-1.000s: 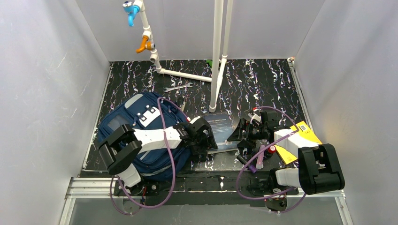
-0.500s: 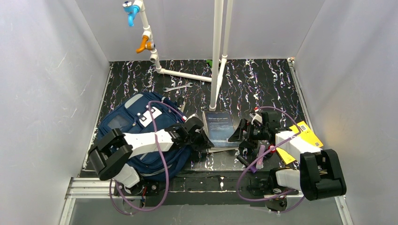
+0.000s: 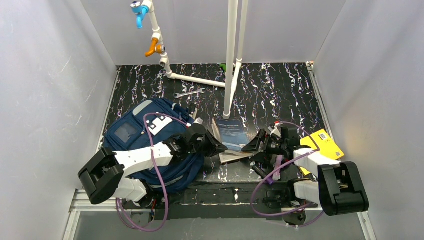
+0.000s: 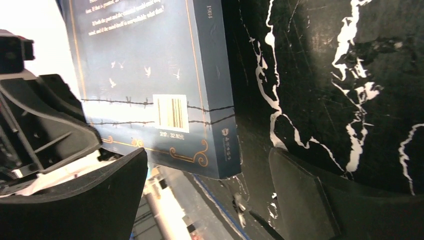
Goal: Pack the student bag
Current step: Pick up the book from the center of the board.
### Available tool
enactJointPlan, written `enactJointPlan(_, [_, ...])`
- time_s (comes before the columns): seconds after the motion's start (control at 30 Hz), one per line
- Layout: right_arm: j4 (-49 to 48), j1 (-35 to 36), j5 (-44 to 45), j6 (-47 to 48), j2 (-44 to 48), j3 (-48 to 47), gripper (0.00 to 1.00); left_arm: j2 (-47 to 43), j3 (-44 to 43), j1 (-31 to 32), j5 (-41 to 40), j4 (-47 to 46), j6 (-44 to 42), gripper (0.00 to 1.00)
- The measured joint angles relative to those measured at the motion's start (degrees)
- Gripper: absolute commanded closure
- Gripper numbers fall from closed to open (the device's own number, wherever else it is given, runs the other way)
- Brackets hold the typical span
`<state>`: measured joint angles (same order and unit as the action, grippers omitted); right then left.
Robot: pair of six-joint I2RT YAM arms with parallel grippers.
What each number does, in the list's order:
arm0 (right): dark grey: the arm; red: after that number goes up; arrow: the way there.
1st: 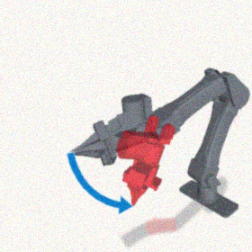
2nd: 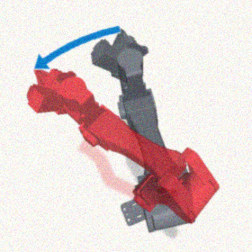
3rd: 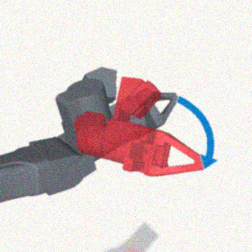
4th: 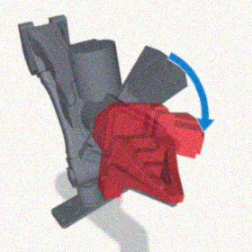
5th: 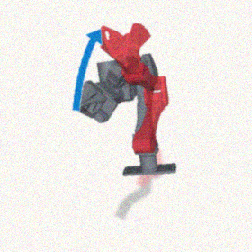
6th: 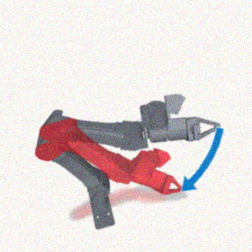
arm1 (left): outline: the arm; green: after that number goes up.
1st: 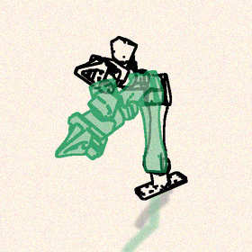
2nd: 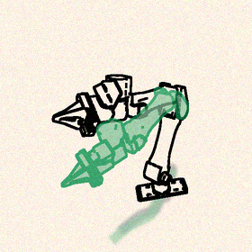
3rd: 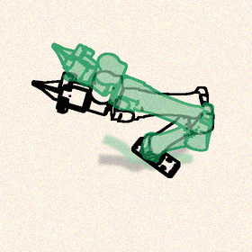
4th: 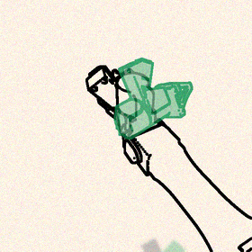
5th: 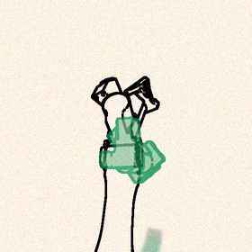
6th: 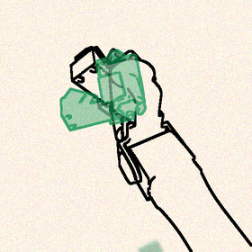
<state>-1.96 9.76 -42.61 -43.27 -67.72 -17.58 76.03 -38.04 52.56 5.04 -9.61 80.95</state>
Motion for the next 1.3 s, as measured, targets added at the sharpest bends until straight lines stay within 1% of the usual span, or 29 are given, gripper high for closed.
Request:
enactJointPlan(0.03, [-1.88,0.0,-0.63,-1.53,-0.55,0.57,0.02,0.0,0.35,0.0,0.15,-0.26,0.31,1.0])
enactJointPlan(0.07, [-3.74,0.0,-1.11,-3.17,-1.27,0.94,0.06,0.0,0.7,0.0,0.26,-0.74,0.57,1.0])
enactJointPlan(0.13, [-7.96,0.0,-1.73,-6.16,-2.99,1.55,0.21,0.0,1.22,0.0,0.57,-1.18,1.11,1.0])
enactJointPlan(0.2, [-11.47,0.02,-2.1,-8.55,-4.83,1.62,0.31,0.02,1.55,0.0,0.9,-1.73,1.36,1.0])
enactJointPlan(0.23, [-12.87,0.0,-2.21,-9.53,-5.53,1.57,0.4,0.04,1.73,0.0,1.14,-2.08,1.42,1.0])
enactJointPlan(0.27, [-13.86,0.0,-2.23,-10.29,-5.97,1.51,0.51,0.07,1.92,-0.02,1.46,-2.32,1.6,0.97])
enactJointPlan(0.33, [-14.97,0.0,-2.14,-11.06,-6.51,1.25,0.81,0.22,2.23,-0.13,2.08,-2.49,1.86,0.66])
enactJointPlan(0.37, [-15.34,-0.04,-2.25,-11.72,-6.58,1.18,0.93,0.26,2.54,-0.24,2.43,-2.91,2.1,0.55])
enactJointPlan(0.4, [-16.02,-0.15,-2.71,-12.7,-6.56,1.14,0.99,0.31,3.17,-0.35,2.99,-3.41,2.27,0.47])
enactJointPlan(0.43, [-16.65,-0.11,-3.17,-12.98,-6.38,1.01,0.99,0.15,4.09,-0.33,3.48,-3.87,2.51,0.35])
enactJointPlan(0.47, [-16.65,-0.02,-3.65,-13.81,-5.88,0.79,0.99,-0.22,5.18,-0.15,3.82,-4.07,2.6,0.32])
enactJointPlan(0.53, [-14.97,0.07,-3.56,-15.1,-3.08,0.42,0.99,-2.34,6.69,0.74,4.31,-1.75,1.7,0.29])
enactJointPlan(0.6, [-10.38,0.13,-3.08,-15.06,1.55,-0.37,0.99,-6.1,5.16,2.75,2.99,5.14,-2.08,0.28])
enactJointPlan(0.7, [-1.97,0.42,-1.99,-14.08,7.54,-3.5,0.99,-9.79,-4.31,7.69,-3.17,16.83,-11.72,0.26])
enactJointPlan(0.77, [2.95,0.63,-1.05,-13.77,9.64,-6.34,0.99,-10.03,-11.76,11.87,-8.9,20.39,-19.1,0.24])
enactJointPlan(0.83, [6.91,0.92,-0.31,-14.03,10.05,-8.9,0.99,-9.35,-16.92,17.03,-15.65,21.75,-27.45,0.2])
enactJointPlan(0.9, [12.79,1.22,0.96,-14.49,9.66,-12.44,0.99,-7.54,-20.02,21.11,-21.07,21.86,-36.87,0.16])
enactJointPlan(0.93, [15.8,1.44,1.66,-14.62,9.35,-14.47,0.99,-5.9,-21.27,24.87,-23.85,21.66,-42.29,0.16])
enactJointPlan(1.03, [22.67,2.47,3.74,-15.19,8.41,-20.61,0.99,2.25,-25.22,31.06,-31.32,21.42,-58.07,0.15])
enactJointPlan(1.13, [24.79,3.23,4.83,-16.17,8.33,-24.04,0.99,10.62,-27.67,33.22,-38.42,21.42,-70.4,0.11])
enactJointPlan(1.23, [24.79,3.82,4.9,-18.21,8.33,-24.57,0.99,15.41,-27.87,33.33,-44.61,20.87,-79.12,0.12])
enactJointPlan(1.3, [24.48,4.04,5.62,-19.41,8.33,-24.5,0.99,16.81,-27.87,33.35,-47.95,20.11,-83.38,0.12])
